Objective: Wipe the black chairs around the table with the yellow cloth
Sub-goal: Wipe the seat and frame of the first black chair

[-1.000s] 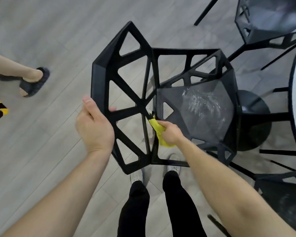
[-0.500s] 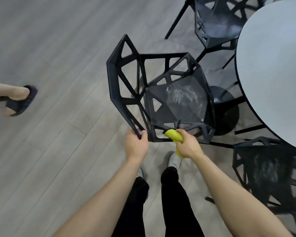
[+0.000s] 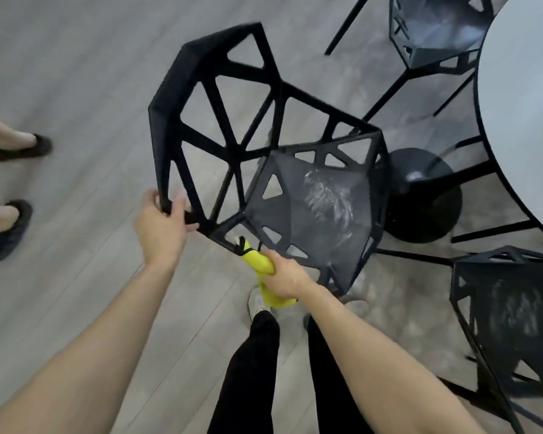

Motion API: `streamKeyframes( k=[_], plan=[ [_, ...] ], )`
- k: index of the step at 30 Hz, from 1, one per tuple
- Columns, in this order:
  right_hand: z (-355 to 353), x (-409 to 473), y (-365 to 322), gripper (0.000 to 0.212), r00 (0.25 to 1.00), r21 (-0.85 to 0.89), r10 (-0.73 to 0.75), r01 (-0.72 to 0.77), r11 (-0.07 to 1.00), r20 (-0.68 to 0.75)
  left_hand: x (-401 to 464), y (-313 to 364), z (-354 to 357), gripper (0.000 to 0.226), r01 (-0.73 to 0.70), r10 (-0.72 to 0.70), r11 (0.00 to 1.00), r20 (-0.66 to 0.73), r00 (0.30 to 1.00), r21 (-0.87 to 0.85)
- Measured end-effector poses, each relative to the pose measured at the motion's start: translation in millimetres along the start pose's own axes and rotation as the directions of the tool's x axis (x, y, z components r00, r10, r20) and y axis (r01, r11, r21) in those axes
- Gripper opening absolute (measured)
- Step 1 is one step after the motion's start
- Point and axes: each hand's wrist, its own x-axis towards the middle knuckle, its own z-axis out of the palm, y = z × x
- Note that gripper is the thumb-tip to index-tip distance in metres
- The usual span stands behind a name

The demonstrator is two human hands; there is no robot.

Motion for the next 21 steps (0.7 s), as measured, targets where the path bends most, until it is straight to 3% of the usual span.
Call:
streamKeyframes(
  k=[2,5,8,10,12,13,15,17,18,19,20,21],
  plan=[
    [9,4,-24,0.075,0.998,0.104,-0.026,0.019,0.994,0.061,-4,-18,-8,0.045,0.083,-0.085,0.996,-0.076,0.993,-0.036],
    [12,2,-34,0.077,1.0,0.232,-0.016,0.015,0.973,0.002,-31,-72,13,0.052,0.237,-0.245,0.964,0.054,0.968,0.119],
    [-3,3,-18,0.059,0.994,0.307,-0.02,0.051,0.95,-0.105,-40,-145,44,0.063,0.461,-0.496,0.854,0.115,0.86,0.241],
    [-20,6,-3,0.045,0.99,0.398,-0.01,0.066,0.915,-0.142,-39,-170,57,0.041,0.496,-0.526,0.839,0.1,0.845,0.224],
    [-39,8,9,0.041,0.987,0.441,-0.02,0.089,0.893,-0.158,-37,-165,61,0.006,0.466,-0.471,0.88,0.037,0.882,0.085],
    [-50,8,12,0.043,0.986,0.446,-0.031,0.102,0.889,-0.163,-35,-156,60,0.007,0.452,-0.452,0.891,-0.003,0.892,0.049],
    [-71,6,17,0.046,0.984,0.442,-0.068,0.136,0.886,-0.167,-25,-146,55,0.01,0.417,-0.413,0.904,-0.058,0.909,0.097],
    [-94,7,19,0.048,0.978,0.432,-0.137,0.192,0.881,-0.155,-21,-128,50,0.037,0.367,-0.307,0.899,-0.253,0.917,0.24],
    [-105,10,21,0.049,0.971,0.404,-0.18,0.23,0.886,-0.157,-26,-112,52,0.046,0.309,-0.19,0.906,-0.373,0.908,0.289],
    [-115,13,22,0.05,0.961,0.362,-0.218,0.266,0.893,-0.169,-34,-94,57,0.05,0.194,-0.043,0.929,-0.428,0.903,0.315],
    [-125,18,24,0.051,0.951,0.313,-0.253,0.299,0.902,-0.18,-40,-78,67,0.055,0.023,0.114,0.94,-0.376,0.919,0.341],
    [-134,22,25,0.052,0.939,0.278,-0.286,0.331,0.902,-0.189,-45,-64,80,0.063,-0.151,0.227,0.936,-0.216,0.95,0.317]
  ],
)
